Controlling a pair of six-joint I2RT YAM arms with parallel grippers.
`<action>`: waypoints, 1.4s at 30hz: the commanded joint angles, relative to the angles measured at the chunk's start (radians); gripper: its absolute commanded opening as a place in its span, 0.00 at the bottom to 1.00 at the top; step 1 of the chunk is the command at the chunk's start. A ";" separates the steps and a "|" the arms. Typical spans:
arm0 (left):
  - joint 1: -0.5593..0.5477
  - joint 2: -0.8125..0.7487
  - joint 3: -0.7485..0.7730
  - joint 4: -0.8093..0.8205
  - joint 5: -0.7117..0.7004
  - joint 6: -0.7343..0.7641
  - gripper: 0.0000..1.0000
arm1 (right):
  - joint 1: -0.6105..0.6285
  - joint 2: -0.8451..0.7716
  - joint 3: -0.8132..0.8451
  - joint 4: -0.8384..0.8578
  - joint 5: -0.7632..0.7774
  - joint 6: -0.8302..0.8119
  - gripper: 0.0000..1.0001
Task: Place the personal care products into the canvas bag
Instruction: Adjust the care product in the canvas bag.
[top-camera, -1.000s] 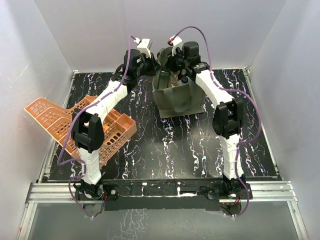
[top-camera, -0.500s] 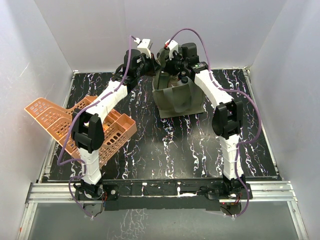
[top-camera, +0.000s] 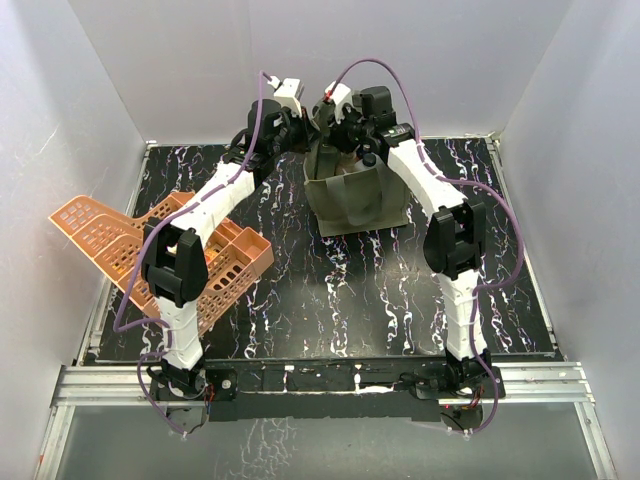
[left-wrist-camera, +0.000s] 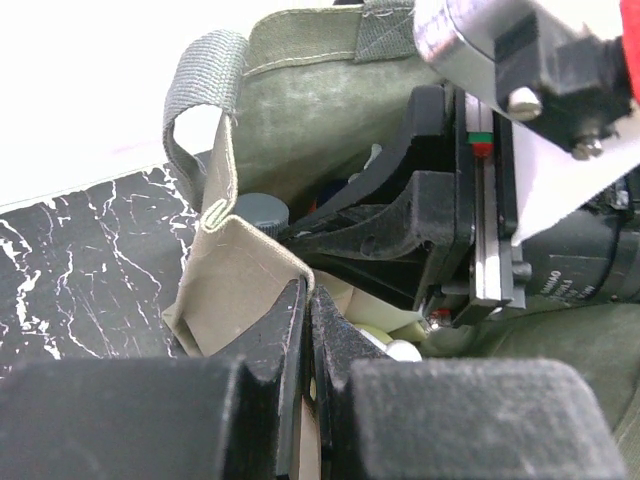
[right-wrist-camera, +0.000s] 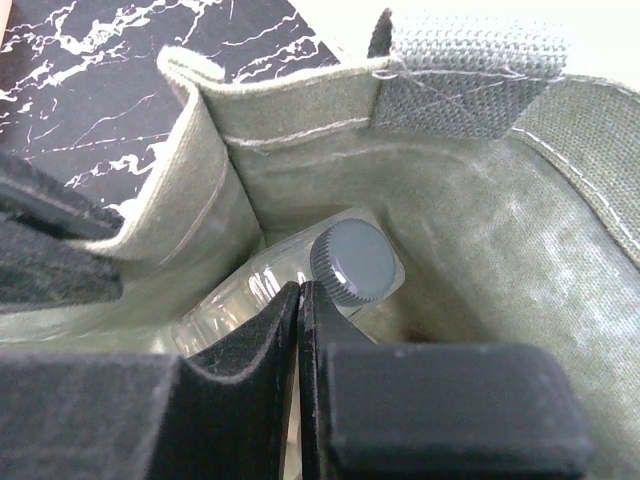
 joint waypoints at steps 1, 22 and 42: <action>-0.011 -0.122 0.033 0.086 -0.055 -0.010 0.00 | 0.027 -0.010 -0.047 -0.254 -0.031 -0.024 0.08; -0.010 -0.132 0.025 0.080 -0.116 -0.005 0.00 | -0.001 -0.037 0.051 -0.103 -0.143 0.115 0.16; -0.010 -0.137 0.008 0.092 -0.097 0.016 0.00 | -0.013 -0.014 0.088 0.205 0.093 0.223 0.48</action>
